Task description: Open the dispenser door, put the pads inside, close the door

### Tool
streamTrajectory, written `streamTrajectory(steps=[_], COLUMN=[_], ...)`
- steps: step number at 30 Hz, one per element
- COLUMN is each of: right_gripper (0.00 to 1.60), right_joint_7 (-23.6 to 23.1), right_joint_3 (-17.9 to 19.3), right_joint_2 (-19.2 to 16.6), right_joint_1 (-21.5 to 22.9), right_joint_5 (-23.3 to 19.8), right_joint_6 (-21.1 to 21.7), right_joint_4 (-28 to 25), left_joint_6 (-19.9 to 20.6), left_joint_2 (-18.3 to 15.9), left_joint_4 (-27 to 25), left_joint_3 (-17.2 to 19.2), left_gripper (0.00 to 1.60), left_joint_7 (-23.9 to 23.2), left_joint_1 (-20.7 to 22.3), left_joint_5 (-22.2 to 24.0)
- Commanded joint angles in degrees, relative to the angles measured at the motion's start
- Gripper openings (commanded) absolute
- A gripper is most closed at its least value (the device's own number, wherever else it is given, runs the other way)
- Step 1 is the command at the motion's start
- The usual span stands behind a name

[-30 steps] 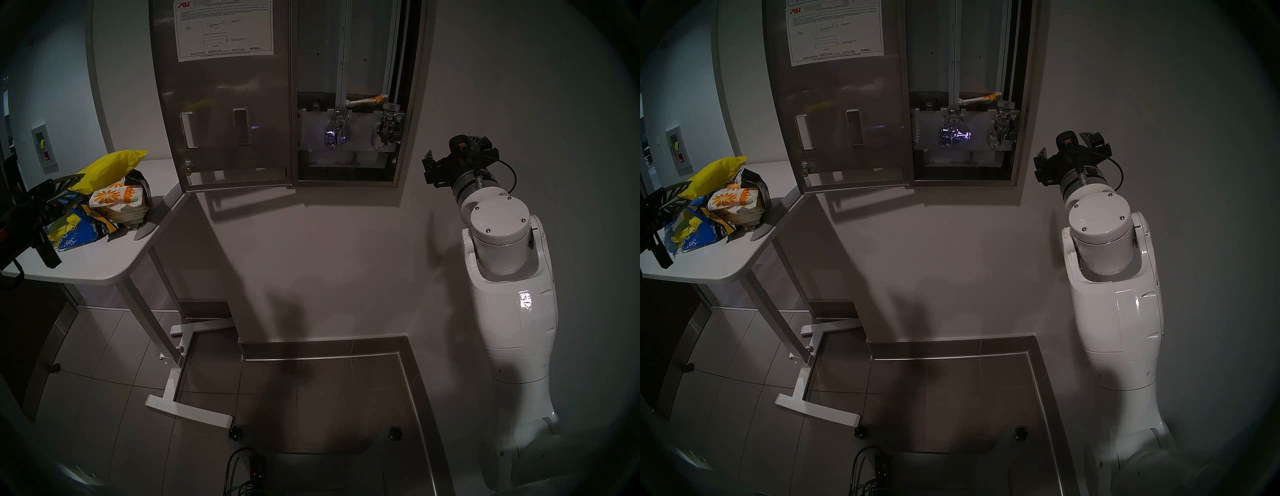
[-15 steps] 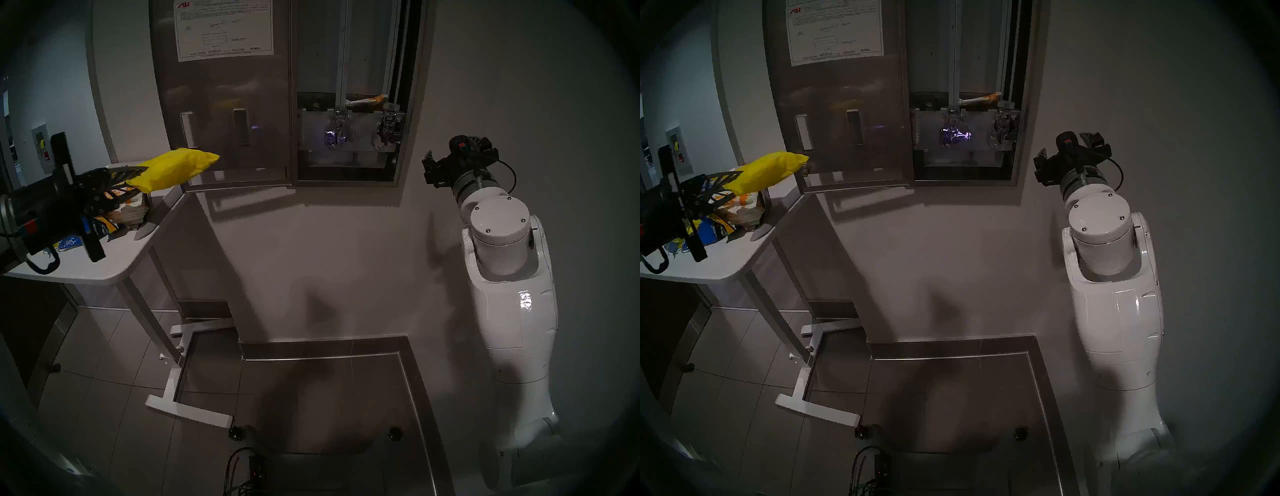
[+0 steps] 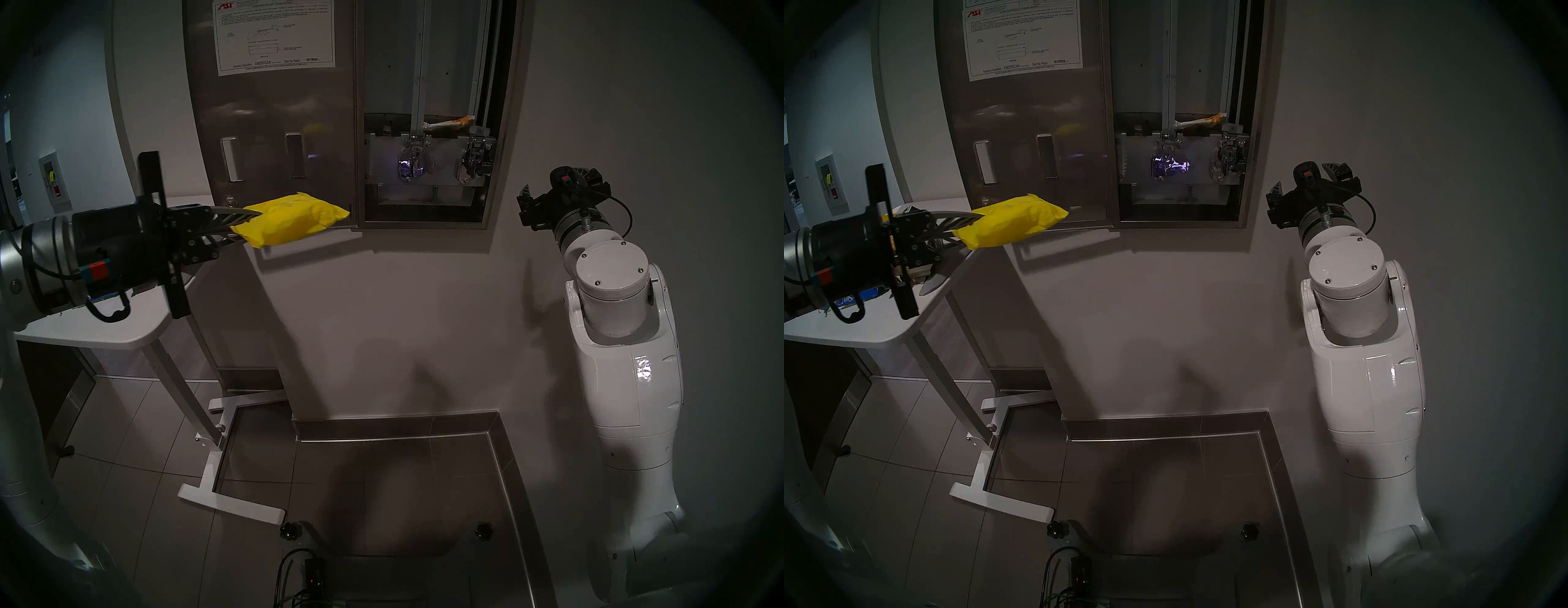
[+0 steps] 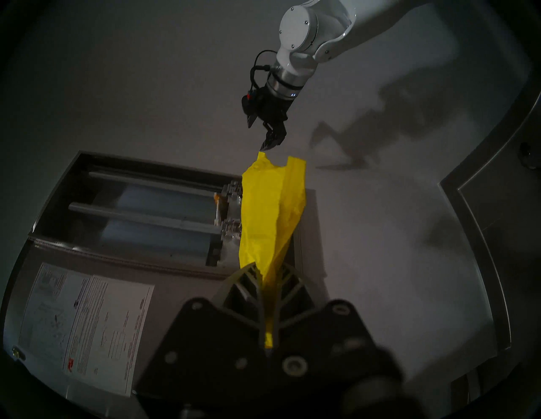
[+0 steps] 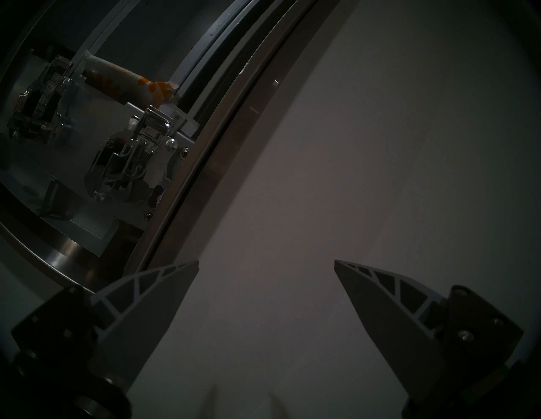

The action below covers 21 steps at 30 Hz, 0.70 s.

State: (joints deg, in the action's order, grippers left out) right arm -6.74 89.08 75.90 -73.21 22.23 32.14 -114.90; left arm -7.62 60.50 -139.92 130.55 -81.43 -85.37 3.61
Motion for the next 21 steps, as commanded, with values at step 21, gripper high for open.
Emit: streamTrajectory(steps=[21], right_gripper=[1.60], right_joint_7=[0.30], right_joint_3=[0.11], right_joint_2=[-0.03], right_joint_1=[1.49], right_joint_5=[0.08], right_joint_6=[-0.56], right_joint_4=[-1.58], left_joint_6=[9.77], left_joint_2=[-3.85], left_joint_4=[-0.08], left_joint_3=[-21.31], left_gripper=[0.00], left_joint_7=[10.95], left_joint_1=[12.86], left_joint_5=[-17.11])
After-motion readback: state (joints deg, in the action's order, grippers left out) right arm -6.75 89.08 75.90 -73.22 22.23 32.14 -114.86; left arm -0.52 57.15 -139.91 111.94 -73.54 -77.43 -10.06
